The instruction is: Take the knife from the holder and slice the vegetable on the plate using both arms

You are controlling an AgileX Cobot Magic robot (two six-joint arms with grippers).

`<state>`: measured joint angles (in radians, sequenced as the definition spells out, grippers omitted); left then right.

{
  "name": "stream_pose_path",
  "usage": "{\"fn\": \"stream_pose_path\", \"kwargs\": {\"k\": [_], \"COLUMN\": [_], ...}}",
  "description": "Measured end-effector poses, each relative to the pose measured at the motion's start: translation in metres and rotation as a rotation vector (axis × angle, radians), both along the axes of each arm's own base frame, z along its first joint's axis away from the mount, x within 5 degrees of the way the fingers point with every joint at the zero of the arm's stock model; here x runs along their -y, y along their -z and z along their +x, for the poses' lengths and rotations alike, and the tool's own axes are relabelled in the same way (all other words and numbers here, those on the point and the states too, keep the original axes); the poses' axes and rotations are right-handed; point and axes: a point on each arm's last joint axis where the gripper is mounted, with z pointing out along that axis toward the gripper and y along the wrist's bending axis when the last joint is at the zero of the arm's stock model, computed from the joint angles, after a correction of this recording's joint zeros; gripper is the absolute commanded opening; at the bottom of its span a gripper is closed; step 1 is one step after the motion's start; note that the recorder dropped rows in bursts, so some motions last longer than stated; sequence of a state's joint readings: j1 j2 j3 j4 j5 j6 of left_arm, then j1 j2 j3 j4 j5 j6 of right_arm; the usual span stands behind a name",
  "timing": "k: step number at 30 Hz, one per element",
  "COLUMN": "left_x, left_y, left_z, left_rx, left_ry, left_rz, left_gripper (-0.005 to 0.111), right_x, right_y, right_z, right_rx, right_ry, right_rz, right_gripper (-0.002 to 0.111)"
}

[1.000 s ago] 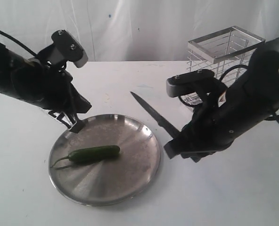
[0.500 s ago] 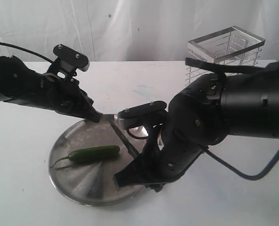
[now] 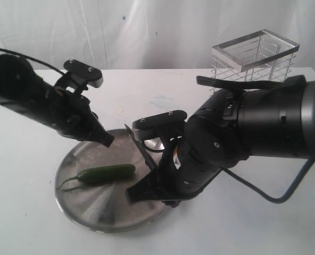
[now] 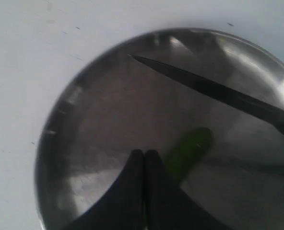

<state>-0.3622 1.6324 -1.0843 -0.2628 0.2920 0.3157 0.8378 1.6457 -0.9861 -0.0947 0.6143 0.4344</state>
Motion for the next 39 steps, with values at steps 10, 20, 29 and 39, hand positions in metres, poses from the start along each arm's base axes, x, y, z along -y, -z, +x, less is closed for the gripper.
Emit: {"fn": "stream_pose_path", "kwargs": {"k": [10, 20, 29, 39], "left_x": [0.002, -0.004, -0.003, -0.002], "left_y": [-0.032, 0.004, 0.035, 0.034], "left_z": [0.002, 0.008, 0.016, 0.016], "left_rx": [-0.050, 0.185, 0.147, 0.146], "left_ry": [0.126, 0.008, 0.005, -0.013], "left_rz": [0.093, 0.042, 0.071, 0.056], "left_gripper": [0.000, 0.000, 0.000, 0.000], "right_x": [-0.011, -0.016, -0.021, -0.024], "right_y": [0.000, 0.004, 0.005, 0.026], "right_z": [-0.013, -0.018, -0.025, -0.023], "right_rx": [-0.009, -0.051, -0.064, -0.100], "right_ry": [-0.043, 0.047, 0.047, 0.049], "right_rz": [0.005, 0.026, 0.026, -0.026], "right_gripper": [0.000, 0.000, 0.000, 0.000]}}
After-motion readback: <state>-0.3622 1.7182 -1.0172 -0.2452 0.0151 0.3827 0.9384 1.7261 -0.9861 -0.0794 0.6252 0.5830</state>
